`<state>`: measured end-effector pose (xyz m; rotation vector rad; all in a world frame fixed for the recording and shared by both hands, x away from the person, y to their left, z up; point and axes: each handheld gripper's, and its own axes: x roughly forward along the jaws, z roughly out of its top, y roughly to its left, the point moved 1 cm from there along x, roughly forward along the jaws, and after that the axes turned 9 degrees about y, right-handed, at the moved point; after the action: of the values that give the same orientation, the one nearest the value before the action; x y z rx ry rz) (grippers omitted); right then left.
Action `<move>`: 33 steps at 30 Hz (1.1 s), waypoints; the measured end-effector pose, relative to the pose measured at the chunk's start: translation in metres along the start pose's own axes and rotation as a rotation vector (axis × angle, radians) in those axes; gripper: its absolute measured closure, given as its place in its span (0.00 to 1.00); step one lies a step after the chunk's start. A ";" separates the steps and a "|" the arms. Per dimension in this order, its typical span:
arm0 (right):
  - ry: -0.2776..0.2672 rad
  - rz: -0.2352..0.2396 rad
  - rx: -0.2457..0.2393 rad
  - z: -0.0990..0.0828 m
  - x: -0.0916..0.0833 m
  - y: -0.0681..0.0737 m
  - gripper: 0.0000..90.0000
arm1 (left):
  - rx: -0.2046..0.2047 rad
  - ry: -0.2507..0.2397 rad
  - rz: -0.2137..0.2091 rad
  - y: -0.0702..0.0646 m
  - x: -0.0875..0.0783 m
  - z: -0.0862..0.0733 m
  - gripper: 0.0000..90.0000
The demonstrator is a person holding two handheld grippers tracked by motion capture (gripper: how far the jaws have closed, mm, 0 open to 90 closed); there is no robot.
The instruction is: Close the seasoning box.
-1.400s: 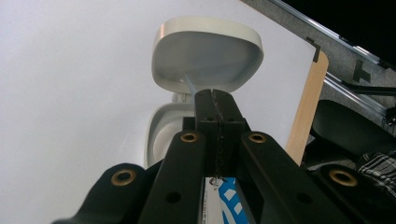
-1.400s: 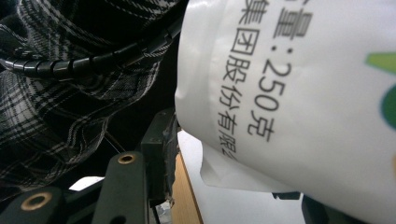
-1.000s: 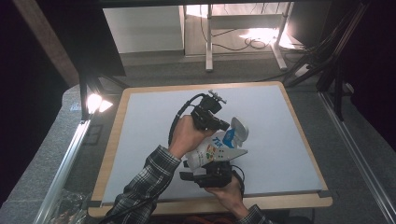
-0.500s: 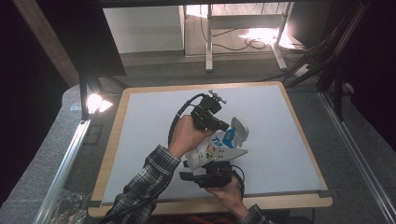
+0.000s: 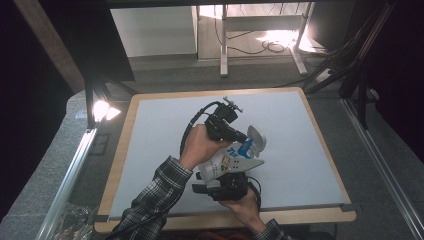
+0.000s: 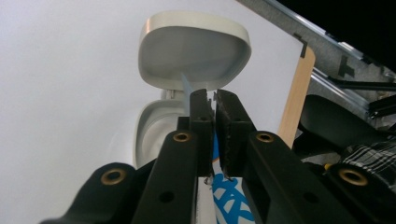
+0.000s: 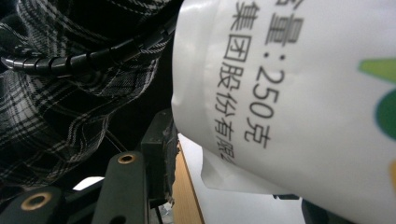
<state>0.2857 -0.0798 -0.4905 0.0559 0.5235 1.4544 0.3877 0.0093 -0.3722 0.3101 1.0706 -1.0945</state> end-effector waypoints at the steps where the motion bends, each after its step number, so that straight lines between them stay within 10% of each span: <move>1: 0.001 -0.001 -0.001 0.000 0.000 0.000 0.57 | -0.001 0.002 -0.003 0.000 0.000 0.000 0.94; 16: -0.004 -0.010 0.001 0.000 -0.001 -0.001 0.56 | -0.021 0.013 0.049 -0.001 0.000 -0.002 0.77; 33: -0.003 -0.014 -0.014 0.001 -0.001 0.001 0.55 | -0.025 0.048 0.080 -0.006 0.000 0.001 1.00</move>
<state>0.2852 -0.0801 -0.4896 0.0432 0.5098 1.4438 0.3834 0.0058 -0.3699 0.3582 1.1046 -1.0055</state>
